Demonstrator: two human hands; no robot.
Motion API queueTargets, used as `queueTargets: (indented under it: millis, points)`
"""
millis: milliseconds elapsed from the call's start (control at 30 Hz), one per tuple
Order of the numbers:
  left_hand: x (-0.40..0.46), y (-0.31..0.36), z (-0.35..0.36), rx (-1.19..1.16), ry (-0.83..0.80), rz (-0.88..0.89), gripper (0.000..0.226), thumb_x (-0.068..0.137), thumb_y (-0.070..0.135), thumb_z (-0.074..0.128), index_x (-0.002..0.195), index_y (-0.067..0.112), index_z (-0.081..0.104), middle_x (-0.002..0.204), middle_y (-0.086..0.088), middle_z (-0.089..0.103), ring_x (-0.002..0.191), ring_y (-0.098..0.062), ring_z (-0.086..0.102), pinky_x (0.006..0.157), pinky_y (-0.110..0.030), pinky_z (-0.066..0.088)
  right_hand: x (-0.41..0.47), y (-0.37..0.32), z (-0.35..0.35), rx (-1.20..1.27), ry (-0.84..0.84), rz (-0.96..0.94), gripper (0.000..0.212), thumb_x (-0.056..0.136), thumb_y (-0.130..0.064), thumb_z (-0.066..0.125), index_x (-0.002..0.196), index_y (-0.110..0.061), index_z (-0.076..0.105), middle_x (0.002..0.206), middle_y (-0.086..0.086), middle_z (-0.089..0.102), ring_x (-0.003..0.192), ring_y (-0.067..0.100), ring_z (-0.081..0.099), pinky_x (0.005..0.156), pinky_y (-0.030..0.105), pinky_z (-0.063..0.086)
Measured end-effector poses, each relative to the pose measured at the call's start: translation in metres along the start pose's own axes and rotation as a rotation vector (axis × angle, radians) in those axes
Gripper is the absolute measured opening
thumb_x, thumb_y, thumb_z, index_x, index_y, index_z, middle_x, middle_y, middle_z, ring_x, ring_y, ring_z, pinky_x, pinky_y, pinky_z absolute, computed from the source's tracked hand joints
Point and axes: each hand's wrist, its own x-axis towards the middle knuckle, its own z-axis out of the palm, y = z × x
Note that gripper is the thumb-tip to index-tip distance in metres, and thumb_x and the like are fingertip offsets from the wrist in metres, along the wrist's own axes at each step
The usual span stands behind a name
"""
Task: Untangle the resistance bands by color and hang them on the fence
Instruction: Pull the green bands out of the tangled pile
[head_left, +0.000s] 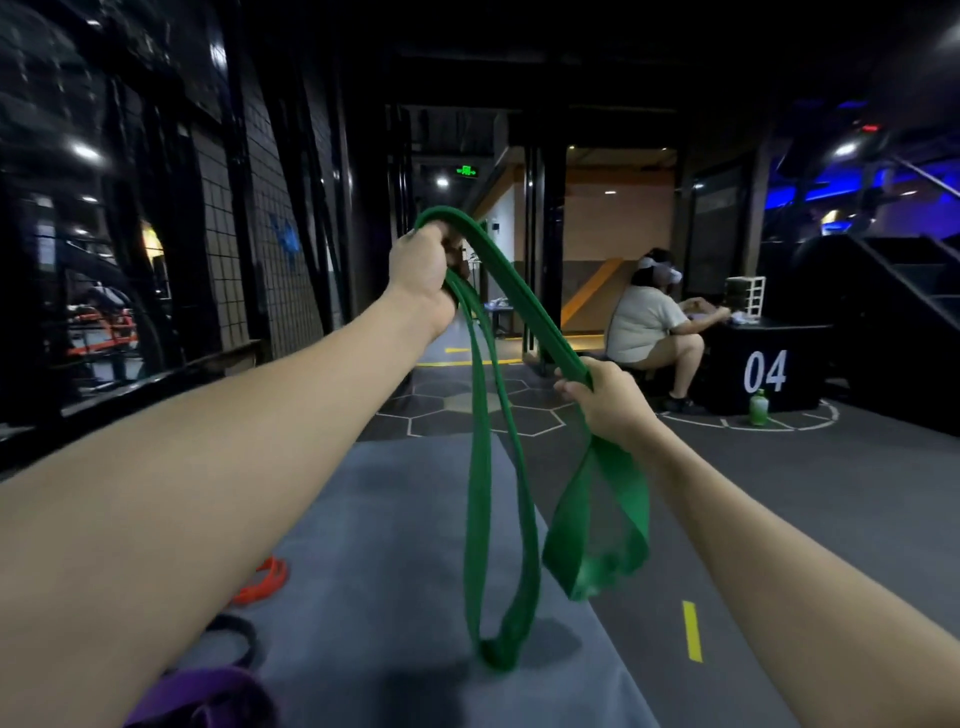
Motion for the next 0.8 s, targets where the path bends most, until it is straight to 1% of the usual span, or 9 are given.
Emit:
queueTargets:
  millis: [33, 133, 233, 333, 400, 467, 600, 667, 800]
  points:
    - [-0.002, -0.004, -0.004, -0.036, 0.014, -0.009, 0.03, 0.094, 0.008, 0.043, 0.065, 0.014, 0.05, 0.035, 0.008, 0.043, 0.044, -0.01, 0.039, 0.047, -0.022, 0.035, 0.0, 0.001, 0.0, -0.038, 0.002, -0.015, 0.019, 0.094, -0.01, 0.048, 0.11, -0.007, 0.059, 0.096, 0.006, 0.066, 0.072, 0.013, 0.058, 0.057, 0.017, 0.044]
    - [-0.009, -0.019, -0.033, -0.115, 0.103, -0.039, 0.03, 0.094, 0.008, 0.041, 0.065, 0.013, 0.048, 0.037, 0.005, 0.046, 0.036, -0.008, 0.043, 0.045, -0.021, 0.037, -0.003, 0.006, 0.014, -0.147, -0.024, -0.052, 0.021, 0.094, -0.01, 0.047, 0.111, -0.004, 0.058, 0.103, 0.018, 0.067, 0.091, 0.034, 0.06, 0.074, 0.037, 0.047]
    - [-0.019, -0.037, -0.082, -0.12, 0.232, -0.051, 0.03, 0.094, 0.008, 0.042, 0.065, 0.012, 0.047, 0.044, 0.001, 0.047, 0.04, -0.011, 0.045, 0.05, -0.025, 0.04, -0.014, 0.012, 0.051, -0.187, -0.123, -0.056, 0.021, 0.094, -0.01, 0.046, 0.11, -0.003, 0.057, 0.102, 0.021, 0.065, 0.087, 0.032, 0.059, 0.067, 0.037, 0.042]
    - [-0.031, -0.047, -0.14, -0.099, 0.352, -0.051, 0.033, 0.095, 0.005, 0.038, 0.063, 0.012, 0.044, 0.031, 0.005, 0.043, 0.028, -0.007, 0.042, 0.039, -0.018, 0.038, -0.031, 0.011, 0.101, -0.178, -0.203, -0.1, 0.018, 0.093, -0.01, 0.045, 0.103, -0.002, 0.058, 0.099, 0.021, 0.066, 0.092, 0.037, 0.06, 0.071, 0.042, 0.046]
    - [-0.037, -0.047, -0.178, -0.059, 0.424, -0.053, 0.032, 0.096, 0.007, 0.039, 0.066, 0.012, 0.045, 0.032, 0.006, 0.047, 0.029, -0.006, 0.045, 0.039, -0.019, 0.038, -0.042, 0.003, 0.135, -0.157, -0.262, -0.096, 0.014, 0.093, -0.007, 0.043, 0.096, -0.001, 0.056, 0.093, 0.02, 0.064, 0.088, 0.036, 0.06, 0.069, 0.043, 0.046]
    - [-0.042, -0.044, -0.219, -0.002, 0.503, -0.042, 0.029, 0.097, 0.01, 0.041, 0.068, 0.013, 0.048, 0.035, 0.007, 0.052, 0.033, -0.005, 0.05, 0.043, -0.021, 0.041, -0.054, -0.009, 0.168, -0.14, -0.31, -0.086, 0.011, 0.092, -0.003, 0.042, 0.093, -0.002, 0.053, 0.09, 0.02, 0.061, 0.087, 0.037, 0.058, 0.063, 0.038, 0.041]
    - [-0.052, -0.037, -0.283, 0.172, 0.628, -0.014, 0.029, 0.096, 0.01, 0.043, 0.068, 0.014, 0.049, 0.039, 0.007, 0.053, 0.034, -0.003, 0.049, 0.046, -0.02, 0.043, -0.078, -0.031, 0.228, -0.093, -0.388, -0.097, 0.016, 0.092, -0.008, 0.042, 0.103, -0.001, 0.052, 0.107, 0.025, 0.061, 0.101, 0.04, 0.057, 0.077, 0.041, 0.044]
    - [-0.061, -0.038, -0.302, 0.333, 0.658, -0.009, 0.027, 0.097, 0.011, 0.043, 0.071, 0.019, 0.046, 0.053, 0.003, 0.05, 0.034, 0.0, 0.044, 0.041, -0.016, 0.039, -0.091, -0.036, 0.254, -0.088, -0.446, -0.106, 0.019, 0.093, -0.013, 0.044, 0.107, -0.001, 0.051, 0.108, 0.026, 0.061, 0.102, 0.04, 0.057, 0.08, 0.041, 0.044]
    - [-0.075, -0.054, -0.34, 0.623, 0.641, -0.022, 0.014, 0.095, 0.017, 0.046, 0.083, 0.014, 0.053, 0.071, -0.002, 0.048, 0.065, -0.013, 0.05, 0.058, -0.022, 0.041, -0.116, -0.034, 0.29, -0.064, -0.635, -0.085, 0.041, 0.092, -0.024, 0.054, 0.129, -0.008, 0.044, 0.118, 0.024, 0.059, 0.11, 0.038, 0.055, 0.088, 0.039, 0.043]
